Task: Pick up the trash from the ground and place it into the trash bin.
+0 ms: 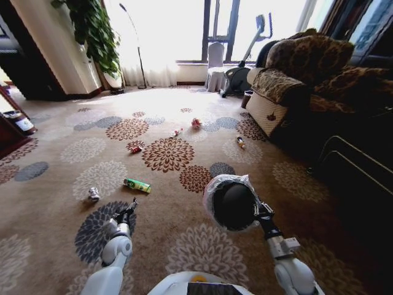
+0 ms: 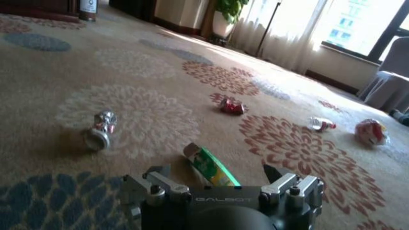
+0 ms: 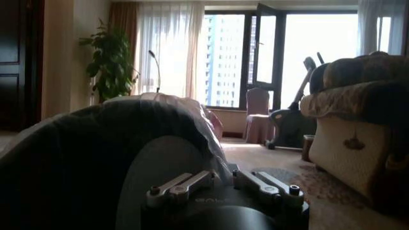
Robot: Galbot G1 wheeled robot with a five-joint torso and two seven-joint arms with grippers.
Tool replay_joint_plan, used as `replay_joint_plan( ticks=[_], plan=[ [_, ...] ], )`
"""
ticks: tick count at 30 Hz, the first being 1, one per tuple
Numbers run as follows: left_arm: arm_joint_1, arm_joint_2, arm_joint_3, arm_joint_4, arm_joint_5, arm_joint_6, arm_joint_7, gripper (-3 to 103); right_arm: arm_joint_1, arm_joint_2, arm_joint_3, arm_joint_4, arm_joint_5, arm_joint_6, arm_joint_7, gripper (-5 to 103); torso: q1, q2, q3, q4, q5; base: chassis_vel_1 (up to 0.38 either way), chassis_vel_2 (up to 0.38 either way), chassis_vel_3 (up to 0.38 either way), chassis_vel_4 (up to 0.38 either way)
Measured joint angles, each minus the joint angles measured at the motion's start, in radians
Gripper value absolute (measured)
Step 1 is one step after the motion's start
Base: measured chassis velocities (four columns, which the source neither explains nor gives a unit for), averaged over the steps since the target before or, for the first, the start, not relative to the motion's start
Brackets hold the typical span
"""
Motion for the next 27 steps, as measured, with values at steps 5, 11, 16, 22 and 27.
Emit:
replay_joint_plan(
  ticks=[5,11,16,22,27],
  plan=[
    [-0.015,-0.001,-0.001,0.022,-0.003,0.001,0.000,99,0.002,-0.006,0.002,-0.002,0.002,0.016,0.000,0,0.000,0.000,0.000,0.0001,0.0003,-0.008,0.162,0.010,-0.157],
    [-0.033,-0.003,0.000,0.054,-0.004,0.002,0.000,99,0.001,-0.013,0.012,0.002,0.016,0.039,0.000,0,0.000,0.000,0.000,-0.0003,0.0005,0.000,0.000,0.000,0.000],
    [-0.075,0.007,0.002,0.109,-0.027,0.008,0.000,99,-0.001,-0.018,0.016,0.005,0.026,0.041,0.000,0,0.000,0.000,0.000,0.0000,0.0003,0.000,0.000,0.000,0.000],
    [-0.128,0.030,0.033,0.150,-0.107,0.047,-0.006,99,0.000,-0.016,0.011,0.004,0.022,0.050,0.000,0,0.000,0.000,0.000,0.0000,0.0004,0.000,0.000,0.000,0.000],
    [-0.177,0.033,0.071,0.197,-0.134,0.071,-0.011,98,-0.007,-0.016,0.014,0.004,0.019,0.056,0.000,0,0.000,0.000,0.000,-0.0001,0.0004,-0.087,0.056,0.074,-0.074]
  ],
)
